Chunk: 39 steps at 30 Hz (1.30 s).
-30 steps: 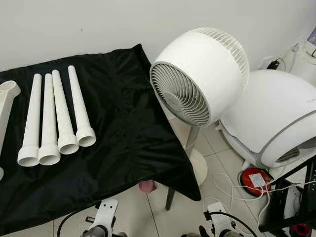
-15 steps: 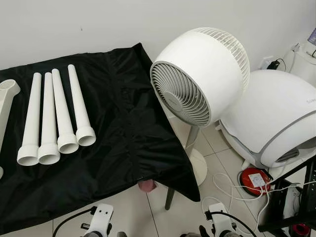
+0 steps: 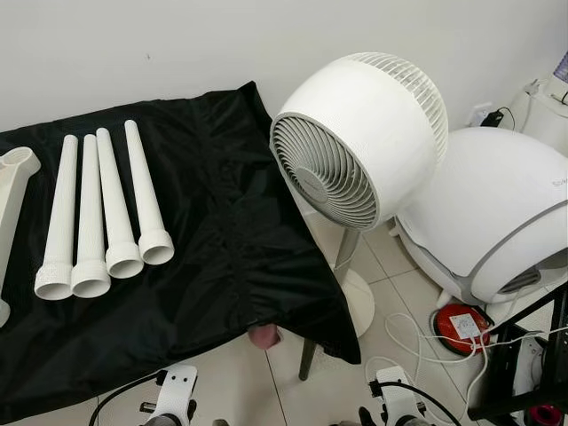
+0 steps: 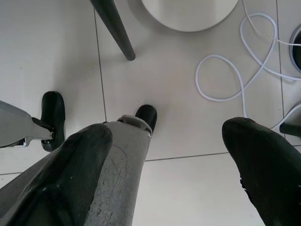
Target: Building children table
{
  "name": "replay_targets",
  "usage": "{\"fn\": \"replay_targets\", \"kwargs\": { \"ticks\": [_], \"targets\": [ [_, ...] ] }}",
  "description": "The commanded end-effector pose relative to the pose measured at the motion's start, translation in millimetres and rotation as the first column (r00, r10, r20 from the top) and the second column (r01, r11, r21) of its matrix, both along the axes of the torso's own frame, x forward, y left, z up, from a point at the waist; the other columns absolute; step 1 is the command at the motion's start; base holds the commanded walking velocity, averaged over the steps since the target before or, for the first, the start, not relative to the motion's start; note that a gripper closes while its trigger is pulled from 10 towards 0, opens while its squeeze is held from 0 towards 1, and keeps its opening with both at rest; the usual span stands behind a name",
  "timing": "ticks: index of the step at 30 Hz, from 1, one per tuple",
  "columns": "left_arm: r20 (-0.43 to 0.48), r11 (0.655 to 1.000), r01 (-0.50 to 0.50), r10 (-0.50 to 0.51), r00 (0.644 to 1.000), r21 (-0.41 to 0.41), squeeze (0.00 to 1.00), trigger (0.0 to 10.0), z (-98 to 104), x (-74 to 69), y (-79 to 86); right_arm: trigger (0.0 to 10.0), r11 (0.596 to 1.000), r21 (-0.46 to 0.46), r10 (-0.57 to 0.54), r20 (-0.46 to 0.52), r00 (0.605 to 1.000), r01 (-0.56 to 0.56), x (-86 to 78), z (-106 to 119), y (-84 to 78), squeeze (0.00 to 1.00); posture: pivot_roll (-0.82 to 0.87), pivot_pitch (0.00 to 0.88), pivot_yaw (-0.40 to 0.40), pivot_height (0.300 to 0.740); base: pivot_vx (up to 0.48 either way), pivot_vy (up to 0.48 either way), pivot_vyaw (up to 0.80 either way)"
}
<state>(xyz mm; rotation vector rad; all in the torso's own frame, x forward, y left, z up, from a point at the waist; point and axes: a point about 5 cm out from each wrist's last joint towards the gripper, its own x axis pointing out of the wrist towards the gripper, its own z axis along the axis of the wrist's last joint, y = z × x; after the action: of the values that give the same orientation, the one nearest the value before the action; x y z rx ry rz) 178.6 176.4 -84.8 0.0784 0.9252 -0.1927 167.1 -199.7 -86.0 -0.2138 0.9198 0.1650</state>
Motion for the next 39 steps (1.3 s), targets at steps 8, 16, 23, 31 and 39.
{"fn": "replay_targets", "kwargs": {
  "ticks": [8,16,23,31,39],
  "targets": [
    [-0.056,0.999,-0.011,0.013,0.998,0.043,0.0,10.0,-7,-11.8,-0.8,10.0,1.0,-0.019,0.001,-0.09,0.996,-0.002,-21.9,-11,2.8,0.0,-0.13,0.022,0.099,0.74,0.0,0.0,0.0],
    [-0.066,0.999,-0.028,0.031,0.997,0.042,0.0,10.0,-7,-13.0,-0.3,10.0,1.0,-0.022,-0.003,-0.092,0.996,0.001,-21.0,-11,6.4,0.0,-0.13,0.024,0.106,0.74,0.0,0.135,0.0],
    [-0.081,0.998,-0.03,0.034,0.996,0.05,0.0,10.0,-9,-16.3,0.7,10.0,0.999,-0.035,0.007,-0.101,0.995,-0.011,-22.3,-12,7.9,0.0,-0.12,0.03,0.107,0.74,0.0,0.406,0.0],
    [-0.093,0.998,-0.034,0.038,0.995,0.051,0.0,10.0,-11,-20.2,0.6,10.0,0.998,-0.056,0.022,-0.114,0.993,-0.029,-26.0,-13,3.2,0.0,-0.12,0.036,0.102,0.74,0.0,0.402,0.0],
    [-0.096,0.998,-0.035,0.04,0.995,0.049,0.0,10.0,-11,-21.4,-0.3,10.0,0.996,-0.073,0.038,-0.127,0.991,-0.047,-28.3,-13,-0.8,0.0,-0.12,0.037,0.098,0.74,0.0,0.387,0.53]
  ]
}}
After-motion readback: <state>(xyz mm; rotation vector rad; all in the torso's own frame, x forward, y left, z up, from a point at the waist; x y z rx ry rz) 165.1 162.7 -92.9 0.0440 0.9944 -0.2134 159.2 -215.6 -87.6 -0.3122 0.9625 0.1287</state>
